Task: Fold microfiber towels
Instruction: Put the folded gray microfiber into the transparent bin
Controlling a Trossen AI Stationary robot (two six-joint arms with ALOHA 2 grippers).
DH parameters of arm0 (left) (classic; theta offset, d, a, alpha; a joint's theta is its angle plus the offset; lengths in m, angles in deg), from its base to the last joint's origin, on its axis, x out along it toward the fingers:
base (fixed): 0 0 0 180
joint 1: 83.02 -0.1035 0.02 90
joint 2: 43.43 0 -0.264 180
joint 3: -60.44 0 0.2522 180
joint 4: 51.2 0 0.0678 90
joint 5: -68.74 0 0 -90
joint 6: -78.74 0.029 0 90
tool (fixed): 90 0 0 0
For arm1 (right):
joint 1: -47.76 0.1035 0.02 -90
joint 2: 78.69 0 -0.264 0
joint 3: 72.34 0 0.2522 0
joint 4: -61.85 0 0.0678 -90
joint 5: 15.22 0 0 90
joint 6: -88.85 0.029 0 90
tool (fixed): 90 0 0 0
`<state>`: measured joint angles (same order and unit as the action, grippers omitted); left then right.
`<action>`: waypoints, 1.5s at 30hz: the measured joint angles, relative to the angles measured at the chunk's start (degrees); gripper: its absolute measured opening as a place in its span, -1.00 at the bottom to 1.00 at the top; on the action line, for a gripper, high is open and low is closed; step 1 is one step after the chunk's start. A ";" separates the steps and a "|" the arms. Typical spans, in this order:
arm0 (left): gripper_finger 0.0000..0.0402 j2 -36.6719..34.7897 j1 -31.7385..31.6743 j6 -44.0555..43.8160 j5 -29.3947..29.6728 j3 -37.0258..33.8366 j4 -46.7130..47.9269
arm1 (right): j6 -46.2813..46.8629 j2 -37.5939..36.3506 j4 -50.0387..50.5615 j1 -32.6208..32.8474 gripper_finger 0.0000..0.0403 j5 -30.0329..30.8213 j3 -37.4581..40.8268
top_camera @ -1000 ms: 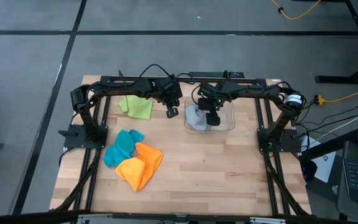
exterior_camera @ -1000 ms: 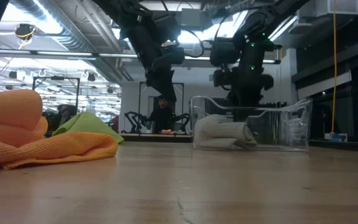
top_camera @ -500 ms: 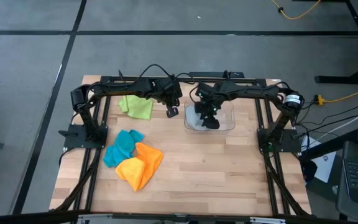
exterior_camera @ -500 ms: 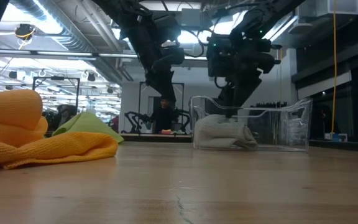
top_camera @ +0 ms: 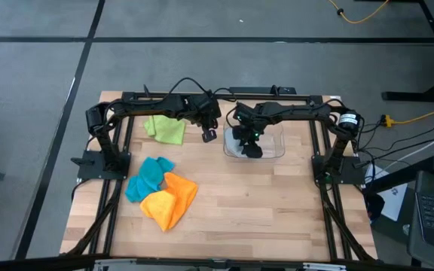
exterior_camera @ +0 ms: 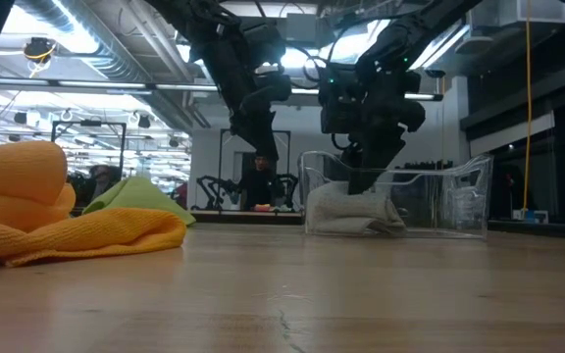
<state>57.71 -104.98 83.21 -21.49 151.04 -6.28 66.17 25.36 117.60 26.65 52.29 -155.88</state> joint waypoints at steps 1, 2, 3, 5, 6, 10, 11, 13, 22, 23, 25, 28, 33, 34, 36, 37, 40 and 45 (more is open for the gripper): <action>-0.99 0.00 0.02 0.00 0.00 0.00 0.00 | 0.02 0.00 0.58 0.04 0.07 1.37 0.00; -0.98 0.00 0.02 0.00 -0.01 0.00 0.00 | 0.02 0.00 1.21 0.22 0.07 1.93 0.00; -0.97 0.00 0.02 0.00 -0.02 0.00 0.00 | -0.02 0.00 1.66 0.31 0.07 2.06 0.00; -0.96 0.00 0.00 0.02 0.00 0.00 0.02 | -0.14 0.00 2.33 0.44 0.07 1.94 0.00; -0.96 0.00 0.00 0.02 -0.02 0.00 0.00 | -0.14 0.00 2.60 0.64 0.07 2.03 0.00; -0.99 0.00 0.02 0.02 -0.02 0.00 0.02 | -0.13 0.00 2.96 1.26 0.07 4.49 0.00; -0.99 0.00 0.02 0.02 -0.02 0.00 0.02 | -0.14 0.00 3.12 1.42 0.07 4.35 0.00; -0.99 0.00 0.02 0.02 0.00 0.00 0.02 | -0.22 0.00 3.36 1.62 0.07 1.52 0.00; -0.96 0.00 0.02 0.02 -0.02 0.00 0.02 | -0.13 0.84 2.19 4.52 0.07 5.59 0.04; -0.96 0.00 0.02 0.00 -0.02 0.00 0.04 | -0.11 1.46 2.07 4.67 0.07 5.76 0.04; -0.98 0.00 0.02 0.00 -0.02 0.00 0.02 | 0.12 2.91 1.68 5.10 0.07 5.95 0.04; -0.99 0.00 0.02 -0.02 -0.02 0.00 0.03 | 0.35 5.12 1.67 5.64 0.07 6.51 -0.04; -0.96 0.00 0.02 -0.02 -0.02 0.00 0.04 | 0.48 6.51 1.45 5.68 0.06 7.18 -0.24; -0.96 0.00 0.02 -0.01 -0.02 0.00 0.04 | 0.52 6.43 1.43 5.70 0.04 7.39 -0.24; -0.95 0.00 0.02 -0.01 -0.02 0.00 0.04 | 0.53 5.92 1.29 5.70 -0.02 7.56 -0.11; -0.96 0.00 0.02 -0.02 -0.04 0.00 0.04 | 0.50 5.67 1.28 5.70 -0.07 7.69 -0.07; -0.98 0.00 0.02 -0.02 -0.03 0.00 0.04 | 0.52 4.93 1.41 5.70 -0.27 8.22 0.04; -0.98 0.00 0.02 -0.03 -0.03 0.01 0.04 | 0.53 4.70 1.67 5.68 -0.64 8.27 0.04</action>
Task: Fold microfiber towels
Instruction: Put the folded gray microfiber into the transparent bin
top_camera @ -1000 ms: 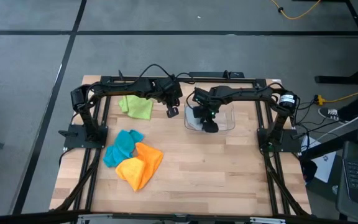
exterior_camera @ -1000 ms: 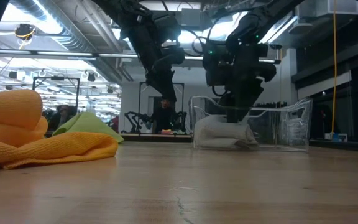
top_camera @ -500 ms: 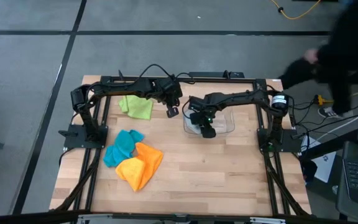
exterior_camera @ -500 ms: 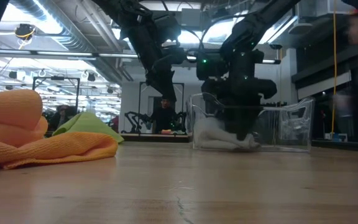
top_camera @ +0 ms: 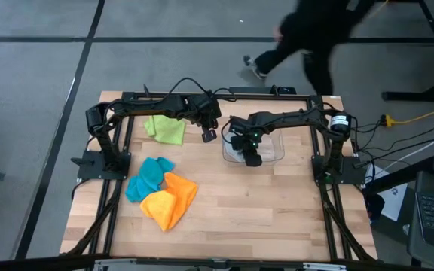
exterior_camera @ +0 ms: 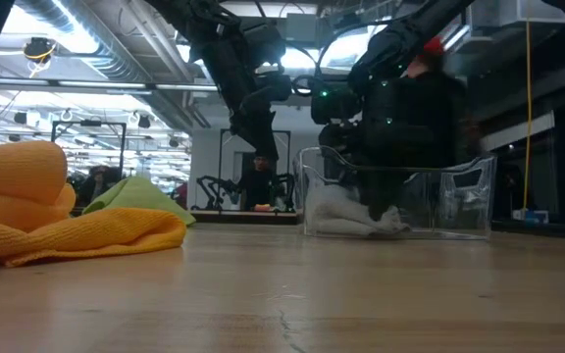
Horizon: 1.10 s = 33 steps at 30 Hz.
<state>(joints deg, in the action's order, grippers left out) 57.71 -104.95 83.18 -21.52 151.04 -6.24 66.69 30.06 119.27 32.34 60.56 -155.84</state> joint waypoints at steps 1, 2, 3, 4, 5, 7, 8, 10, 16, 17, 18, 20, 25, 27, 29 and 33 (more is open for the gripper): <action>-0.98 0.00 0.00 0.01 -0.01 -0.01 0.00 | 0.00 0.00 0.01 0.00 -0.71 -0.02 0.00; -0.97 0.00 0.00 0.01 -0.01 0.00 0.00 | 0.00 0.00 0.03 0.00 -0.77 -0.02 0.00; -0.96 0.00 0.00 0.01 -0.01 0.01 0.00 | -0.01 0.00 0.11 0.00 -0.83 -0.04 0.00; -0.96 0.00 0.00 0.01 0.01 0.01 -0.02 | -0.20 0.00 0.25 -0.01 -0.88 -0.04 0.00; -0.96 0.00 0.00 0.01 -0.01 0.01 0.00 | -0.50 -0.03 0.48 -0.02 -0.91 0.06 0.00; -0.97 0.00 0.00 0.03 -0.01 0.00 -0.01 | -0.57 -0.09 1.26 0.00 -0.92 1.78 -0.03; -0.98 0.00 0.00 0.03 0.00 0.01 -0.02 | -0.50 -0.11 2.15 0.02 -0.92 2.93 -0.28; -0.99 0.00 0.00 0.03 0.00 0.01 -0.02 | -0.46 -0.09 4.52 0.02 -0.91 4.25 -1.29; -0.96 0.00 0.00 0.05 0.01 0.01 -0.02 | -0.70 0.02 11.99 -0.04 -0.91 4.70 -7.19; -0.96 0.00 0.00 0.05 0.01 0.01 -0.02 | -0.72 0.02 13.13 -0.04 -0.91 4.84 -8.19; -0.96 0.00 0.00 0.05 0.00 0.01 -0.02 | -0.74 0.02 14.33 -0.03 -0.91 5.40 -9.19; -0.97 0.00 0.00 0.05 0.01 0.01 -0.02 | -0.81 0.02 17.31 0.00 -0.91 7.46 -11.36; -0.99 0.00 0.00 0.18 0.01 0.01 -0.01 | -0.87 0.02 25.17 -0.02 -0.91 14.10 -16.22; -0.97 0.00 -0.01 0.18 0.01 0.01 -0.01 | -0.97 -0.01 27.57 -0.04 -0.91 16.15 -17.90; -0.96 0.00 0.00 0.18 0.01 0.01 -0.02 | -1.02 -0.01 29.43 -0.04 -0.91 18.36 -19.30; -0.96 0.00 0.00 0.18 0.01 0.01 0.00 | -1.07 -0.02 31.51 -0.02 -0.91 23.20 -21.53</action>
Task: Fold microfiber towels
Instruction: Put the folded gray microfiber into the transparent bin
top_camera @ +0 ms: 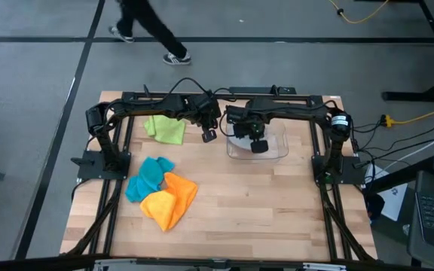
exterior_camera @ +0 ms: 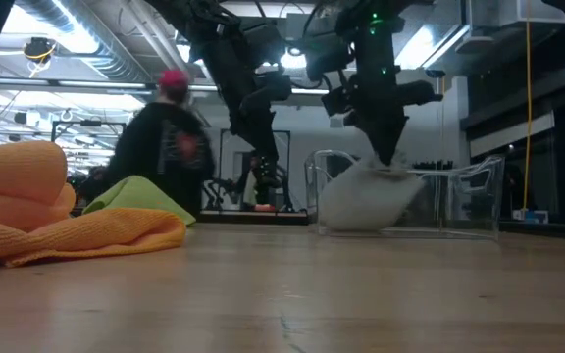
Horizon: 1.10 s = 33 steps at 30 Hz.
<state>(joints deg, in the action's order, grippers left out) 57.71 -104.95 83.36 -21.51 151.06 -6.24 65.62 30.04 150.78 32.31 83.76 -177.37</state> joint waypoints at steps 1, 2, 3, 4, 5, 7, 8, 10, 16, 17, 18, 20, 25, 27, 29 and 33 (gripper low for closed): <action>-0.97 0.00 0.00 0.00 0.00 0.00 0.00 | 0.00 -0.01 0.39 0.00 -0.91 1.55 -0.34; -0.97 0.00 0.00 0.00 0.00 0.00 0.00 | 0.09 -0.02 0.59 0.00 -0.91 3.14 -0.62; -0.99 0.00 0.00 0.00 0.00 0.00 0.00 | 0.26 -0.02 0.58 -0.01 -0.91 4.59 -0.81; -0.99 0.00 0.00 0.00 0.00 0.00 0.00 | 0.42 -0.02 0.57 -0.02 -0.91 5.83 -0.97; -0.99 0.00 0.00 0.01 0.00 0.00 -0.01 | 0.46 -0.04 0.58 -0.02 -0.91 7.03 -1.00; -0.99 0.00 0.00 0.02 0.00 0.00 0.00 | 0.48 -0.04 0.61 -0.02 -0.91 9.08 -1.00; -0.98 0.00 0.00 0.02 0.04 0.00 0.00 | 0.48 -0.04 0.68 -0.02 -0.91 9.41 -1.00; -0.97 0.00 0.00 0.02 0.61 -0.02 0.00 | 0.46 -0.04 1.29 -0.02 -0.91 9.04 -1.00; -0.96 0.00 -0.02 0.02 2.71 0.00 0.01 | -0.06 -0.15 4.35 0.24 -0.91 3.67 0.14; -0.97 0.00 -0.02 0.02 2.73 0.00 0.02 | -0.25 -0.15 4.64 0.24 -0.91 2.70 0.79; -0.98 0.00 -0.02 0.02 2.73 0.00 0.02 | -0.42 -0.15 4.80 0.24 -0.91 1.49 1.48; -0.99 0.00 0.00 0.02 2.72 -0.15 -0.11 | -0.44 -0.15 4.84 0.24 -0.85 -1.22 2.91; -0.97 0.00 -0.02 0.02 2.73 -1.87 -0.16 | 1.35 -0.15 5.50 0.26 -0.53 -4.51 5.47; -0.95 0.00 -0.18 0.02 2.71 -2.64 -0.26 | 2.49 -0.15 6.43 0.42 -0.41 -5.32 5.60; -0.94 0.00 -0.40 0.00 2.71 -3.03 -0.22 | 4.19 -0.15 8.21 0.42 -0.31 -6.86 5.41; -0.93 0.00 -0.57 0.01 2.75 -3.04 -1.19 | 7.97 -0.13 13.70 0.42 -0.20 -8.61 4.25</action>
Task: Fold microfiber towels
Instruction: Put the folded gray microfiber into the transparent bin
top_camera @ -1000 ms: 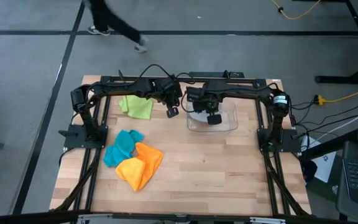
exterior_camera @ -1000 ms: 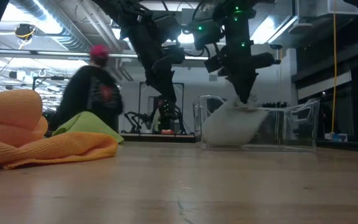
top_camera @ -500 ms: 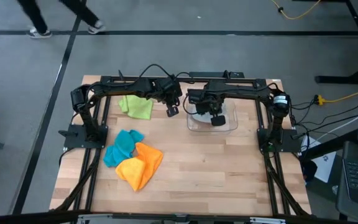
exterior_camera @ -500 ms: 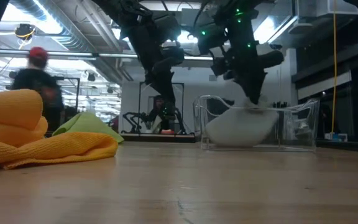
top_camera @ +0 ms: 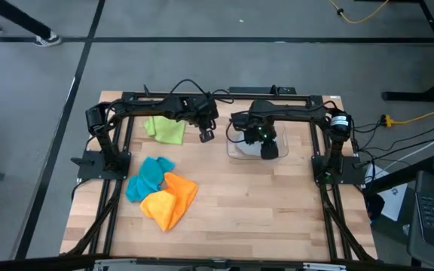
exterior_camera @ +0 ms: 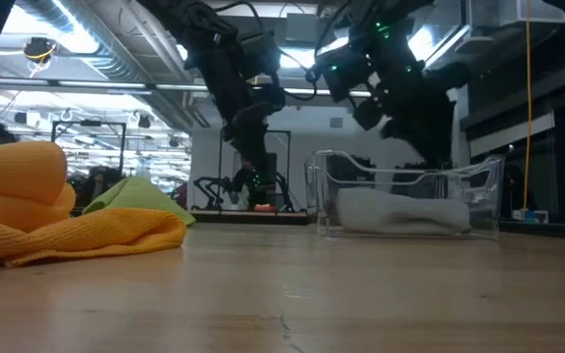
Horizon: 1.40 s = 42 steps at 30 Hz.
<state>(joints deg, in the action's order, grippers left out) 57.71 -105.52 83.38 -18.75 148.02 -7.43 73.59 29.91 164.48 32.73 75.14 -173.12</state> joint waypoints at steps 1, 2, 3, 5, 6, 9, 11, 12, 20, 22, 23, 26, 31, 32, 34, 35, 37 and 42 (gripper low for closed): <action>-0.93 0.00 0.01 0.01 0.00 0.00 -0.30 | 0.93 0.00 0.97 0.00 -0.19 -0.03 -0.16; -0.94 0.00 0.02 0.01 0.00 0.00 -0.45 | 2.03 -0.07 1.13 0.00 -0.18 -0.05 -0.31; -0.94 0.00 0.02 0.01 0.00 0.00 -0.45 | 3.10 -0.39 0.95 0.00 -0.18 -0.09 -0.31; -0.96 0.00 0.02 0.01 -0.02 0.00 -0.35 | 4.27 -1.38 1.08 0.08 -0.17 -0.45 -0.18; -0.97 0.00 0.02 0.01 -0.02 0.00 -0.32 | 4.77 -2.01 1.06 0.09 -0.17 -0.69 -0.18; -0.99 0.00 0.02 0.01 -0.02 0.00 -0.19 | 7.18 -5.04 0.11 0.12 -0.17 -0.97 0.45; -0.99 0.00 0.02 0.01 -0.02 0.00 -0.18 | 9.21 -8.24 -2.28 0.24 -0.17 -0.99 1.62; -0.99 0.00 0.02 0.01 -0.02 0.00 -0.11 | 10.35 -10.00 -3.77 0.34 -0.17 -0.99 2.62; -0.94 0.00 0.02 0.01 -0.14 0.00 -0.07 | 13.56 -27.69 -31.84 1.05 -0.17 -0.85 19.95; -0.93 0.00 0.02 0.01 -0.17 0.00 -0.07 | 13.64 -30.24 -38.41 1.05 -0.17 0.37 24.02; -0.93 0.00 0.02 0.01 -0.17 0.00 -0.07 | 13.65 -31.00 -41.88 1.05 -0.17 1.11 25.85; -0.93 0.00 0.02 0.01 -0.22 0.00 -0.18 | 13.75 -31.63 -51.30 1.01 -0.17 2.74 30.52; -0.93 0.00 0.02 0.01 -0.22 0.00 -0.80 | 13.85 -28.19 -61.84 0.22 -0.17 3.43 35.55; -0.93 0.00 0.02 -0.01 -0.24 0.00 -1.01 | 13.76 -27.27 -62.59 -0.05 -0.17 4.42 35.80; -0.93 0.00 0.02 -0.03 -0.24 0.00 -1.12 | 13.50 -25.36 -63.13 -0.39 -0.17 7.84 35.85; -0.93 0.00 0.02 -0.03 -0.22 0.00 -1.15 | 13.38 -24.42 -63.13 -0.56 -0.17 9.16 35.77; -0.93 0.00 0.02 -0.03 -0.24 0.00 -1.17 | 12.98 -22.67 -63.90 -0.68 -0.17 10.01 35.56; -0.93 0.00 0.02 -0.06 -0.24 0.00 -1.22 | 10.28 -18.47 -65.26 -0.61 -0.17 6.44 35.32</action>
<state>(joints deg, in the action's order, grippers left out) 57.71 -105.50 83.32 -18.99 148.02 -8.65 83.88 11.43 99.22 32.12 81.58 -137.80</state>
